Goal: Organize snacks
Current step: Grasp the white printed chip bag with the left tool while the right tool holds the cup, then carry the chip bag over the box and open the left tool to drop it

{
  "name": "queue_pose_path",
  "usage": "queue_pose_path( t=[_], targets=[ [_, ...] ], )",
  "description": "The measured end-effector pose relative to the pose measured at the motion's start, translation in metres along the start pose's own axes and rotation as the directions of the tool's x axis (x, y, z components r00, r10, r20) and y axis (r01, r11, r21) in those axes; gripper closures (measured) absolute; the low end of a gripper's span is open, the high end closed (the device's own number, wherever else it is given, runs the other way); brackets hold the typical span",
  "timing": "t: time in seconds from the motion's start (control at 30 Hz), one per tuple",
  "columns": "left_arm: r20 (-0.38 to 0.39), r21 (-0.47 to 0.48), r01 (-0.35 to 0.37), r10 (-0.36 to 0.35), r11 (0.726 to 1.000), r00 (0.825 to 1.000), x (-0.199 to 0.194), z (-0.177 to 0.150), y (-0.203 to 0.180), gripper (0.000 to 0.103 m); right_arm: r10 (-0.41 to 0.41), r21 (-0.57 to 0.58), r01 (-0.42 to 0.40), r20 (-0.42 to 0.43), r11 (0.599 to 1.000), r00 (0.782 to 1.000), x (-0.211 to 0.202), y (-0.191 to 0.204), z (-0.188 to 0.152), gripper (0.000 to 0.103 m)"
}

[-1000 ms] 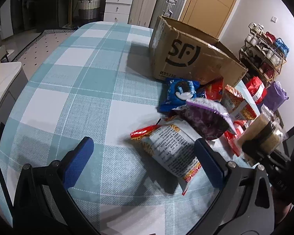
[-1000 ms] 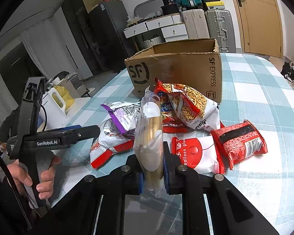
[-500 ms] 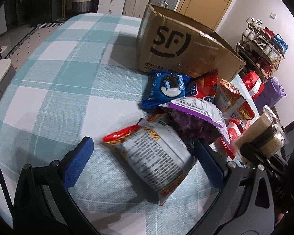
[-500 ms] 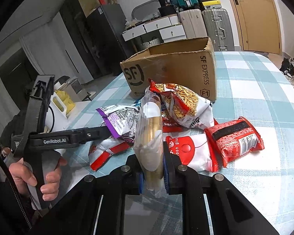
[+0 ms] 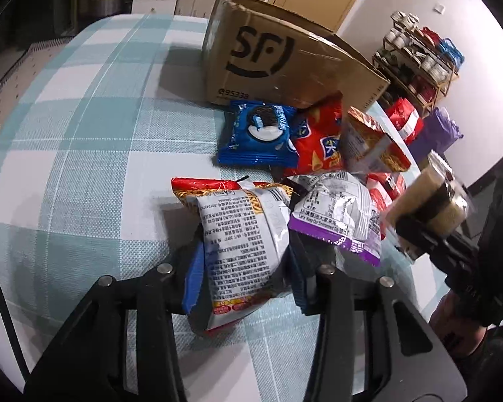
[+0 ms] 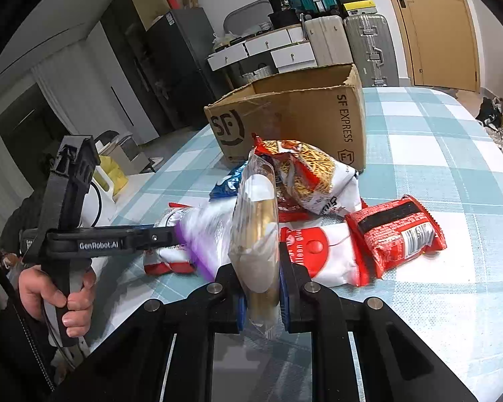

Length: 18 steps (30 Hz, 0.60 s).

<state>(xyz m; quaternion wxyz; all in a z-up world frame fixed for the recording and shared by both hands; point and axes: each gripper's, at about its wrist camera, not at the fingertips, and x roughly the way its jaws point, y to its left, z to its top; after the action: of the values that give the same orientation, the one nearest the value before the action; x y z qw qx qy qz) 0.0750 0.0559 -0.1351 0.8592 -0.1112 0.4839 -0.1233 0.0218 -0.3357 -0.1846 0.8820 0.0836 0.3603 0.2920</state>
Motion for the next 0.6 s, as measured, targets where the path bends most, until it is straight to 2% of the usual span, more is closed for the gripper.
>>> queue_pose_path(
  t=[0.33, 0.6],
  targets=[
    [0.013, 0.005, -0.001, 0.001, 1.0, 1.0, -0.012, -0.009, 0.003, 0.064, -0.001, -0.024, 0.002, 0.012, 1.0, 1.0, -0.005, 0.012, 0.004, 0.088],
    [0.054, 0.01, 0.005, -0.005, 1.0, 0.999, -0.032, -0.007, 0.003, 0.064, 0.001, -0.043, 0.0, 0.019, 0.999, 1.0, -0.007, 0.018, 0.009, 0.088]
  ],
)
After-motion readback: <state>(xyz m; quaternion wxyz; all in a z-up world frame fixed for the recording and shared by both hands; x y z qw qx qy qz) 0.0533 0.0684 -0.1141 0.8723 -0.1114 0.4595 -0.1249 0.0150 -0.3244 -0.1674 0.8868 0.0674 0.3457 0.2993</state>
